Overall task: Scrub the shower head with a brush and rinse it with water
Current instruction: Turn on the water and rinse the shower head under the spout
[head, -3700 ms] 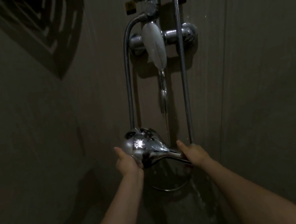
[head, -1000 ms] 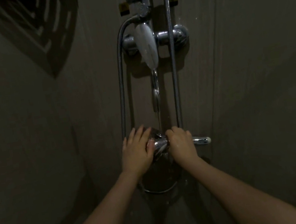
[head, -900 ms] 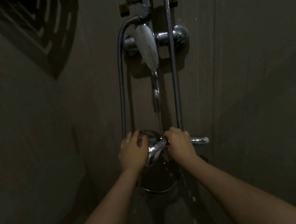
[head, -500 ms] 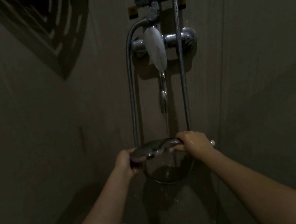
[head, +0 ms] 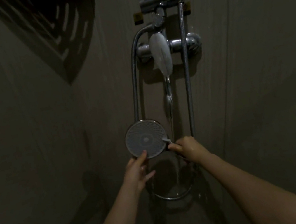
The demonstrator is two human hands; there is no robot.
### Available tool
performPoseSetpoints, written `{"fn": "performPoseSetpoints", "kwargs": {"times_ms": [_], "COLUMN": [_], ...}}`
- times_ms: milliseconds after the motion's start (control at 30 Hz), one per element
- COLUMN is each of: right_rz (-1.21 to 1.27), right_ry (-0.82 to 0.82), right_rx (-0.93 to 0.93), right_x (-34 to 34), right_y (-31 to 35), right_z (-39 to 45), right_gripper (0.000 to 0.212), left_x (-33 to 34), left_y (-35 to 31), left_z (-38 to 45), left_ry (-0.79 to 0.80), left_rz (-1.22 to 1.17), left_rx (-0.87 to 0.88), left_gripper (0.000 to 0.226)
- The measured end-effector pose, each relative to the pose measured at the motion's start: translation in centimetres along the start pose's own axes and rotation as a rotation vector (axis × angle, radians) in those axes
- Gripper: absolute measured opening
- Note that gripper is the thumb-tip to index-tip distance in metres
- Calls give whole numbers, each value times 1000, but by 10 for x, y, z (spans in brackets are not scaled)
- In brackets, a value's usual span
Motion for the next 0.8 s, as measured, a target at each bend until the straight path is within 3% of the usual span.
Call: {"fn": "performPoseSetpoints", "kwargs": {"times_ms": [133,267,400,467,633,800], "right_rz": [-91,-258,-179,-21,638,666], "right_ry": [27,-52,-77,-109,-245,-288], "right_rx": [-56,-47,-165,-233,-347,-251], "right_x": [3,-21,-57,-77,-139,-154], "right_y": [26,54,99,119,143,123], "right_z": [6,4,-6,-13,-23,-14], "right_gripper": [40,37,33,33,34,35], "left_x": [21,10,-3,-8,-18,-25], "left_y": [0,-26,-47,-54,-65,-77], "left_z": [6,8,7,4,-3,-6], "left_ry": [137,-9,-15,-11,-32,-58], "left_rz": [-145,-219,-203,-210,-207,-54], "left_rx": [8,171,256,279,304,327], "left_gripper": [21,34,19,12,13,12]}}
Point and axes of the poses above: each hand's wrist, its own z-axis towards the middle knuckle, its own x-axis out of the palm, y = z × x, the point moved 7 cm from there along z, towards the middle knuckle, and after that the axes turned 7 degrees about y, right-handed, at the moved point
